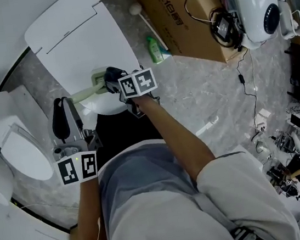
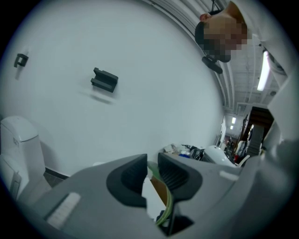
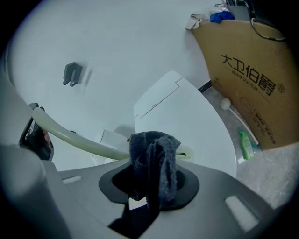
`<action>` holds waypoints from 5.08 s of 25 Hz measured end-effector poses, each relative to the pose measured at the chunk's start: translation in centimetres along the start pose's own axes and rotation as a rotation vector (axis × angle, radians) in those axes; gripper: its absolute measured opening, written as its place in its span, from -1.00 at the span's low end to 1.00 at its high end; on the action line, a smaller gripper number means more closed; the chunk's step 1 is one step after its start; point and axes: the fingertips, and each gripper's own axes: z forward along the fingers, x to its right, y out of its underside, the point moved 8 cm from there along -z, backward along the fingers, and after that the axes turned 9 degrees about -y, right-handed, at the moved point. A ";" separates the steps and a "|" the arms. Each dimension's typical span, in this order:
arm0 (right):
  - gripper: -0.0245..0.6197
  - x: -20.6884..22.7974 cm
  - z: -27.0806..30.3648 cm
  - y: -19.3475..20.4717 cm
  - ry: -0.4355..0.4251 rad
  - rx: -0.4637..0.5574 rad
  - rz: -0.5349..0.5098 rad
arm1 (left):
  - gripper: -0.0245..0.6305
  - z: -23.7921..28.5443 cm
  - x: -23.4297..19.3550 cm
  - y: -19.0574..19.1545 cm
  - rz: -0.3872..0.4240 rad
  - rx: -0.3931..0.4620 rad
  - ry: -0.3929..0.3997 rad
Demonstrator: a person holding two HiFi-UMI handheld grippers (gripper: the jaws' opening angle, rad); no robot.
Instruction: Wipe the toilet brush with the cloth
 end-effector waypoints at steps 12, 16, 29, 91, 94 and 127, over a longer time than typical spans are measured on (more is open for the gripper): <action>-0.60 -2.5 -2.1 -0.6 -0.070 0.042 0.015 | -0.93 0.1 -0.3 -0.1 -0.015 0.000 0.008; -0.60 -3.3 -3.1 -0.9 -0.090 0.041 0.005 | -0.93 0.0 -0.2 -0.2 -0.011 -0.008 0.014; -0.60 -7.5 -5.6 -1.6 -0.137 0.070 -0.044 | -0.93 -0.9 -0.5 -0.3 0.005 0.000 0.027; -0.60 -17.3 -25.2 -3.3 -0.182 0.350 -0.716 | -0.93 -4.6 4.9 -2.3 0.140 0.029 0.032; -0.60 -17.0 -26.0 -2.8 -0.187 0.369 -0.730 | -0.93 -5.7 5.6 -2.5 0.138 0.048 0.018; -0.61 -22.7 -31.4 0.4 -0.123 0.483 -0.937 | -0.93 -17.9 8.2 -9.0 0.121 0.179 -0.038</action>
